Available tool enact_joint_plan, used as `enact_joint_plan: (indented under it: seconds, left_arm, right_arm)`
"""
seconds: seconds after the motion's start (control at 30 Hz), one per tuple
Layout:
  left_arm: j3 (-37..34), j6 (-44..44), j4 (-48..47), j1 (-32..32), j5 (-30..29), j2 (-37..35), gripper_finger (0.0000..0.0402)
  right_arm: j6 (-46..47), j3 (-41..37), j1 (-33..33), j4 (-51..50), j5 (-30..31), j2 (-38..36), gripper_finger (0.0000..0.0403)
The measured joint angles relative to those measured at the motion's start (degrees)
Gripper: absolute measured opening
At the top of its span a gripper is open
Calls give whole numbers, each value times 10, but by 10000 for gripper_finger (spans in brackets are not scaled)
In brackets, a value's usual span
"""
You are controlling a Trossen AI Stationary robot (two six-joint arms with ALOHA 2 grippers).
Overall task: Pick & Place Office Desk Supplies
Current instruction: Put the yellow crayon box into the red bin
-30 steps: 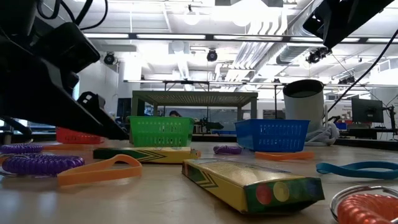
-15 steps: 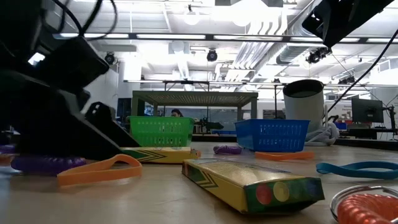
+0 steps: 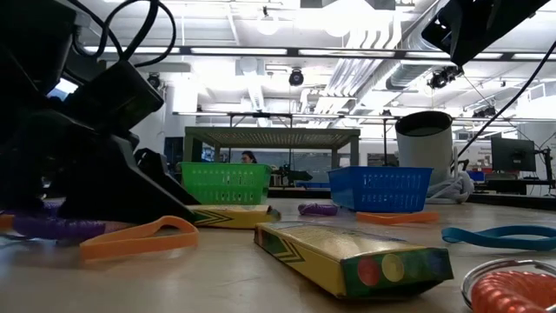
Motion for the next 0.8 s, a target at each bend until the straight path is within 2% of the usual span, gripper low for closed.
enact_joint_plan:
  seconds: [0.17, 0.4, 0.6, 0.8]
  left_arm:
    - [0, 0, 1, -5, -9, 0, 201]
    - [-1, 13, 12, -13, -26, 0, 158]
    - [-1, 3, 5, -13, -29, -15, 150]
    - [-3, 9, -40, -13, -29, -80, 148]
  right_arm:
    - [0, 0, 0, 0, 0, 0, 166]
    - [0, 0, 0, 0, 0, 0, 166]
    - [0, 0, 0, 0, 0, 0, 166]
    - [1, 0, 0, 0, 0, 0, 166]
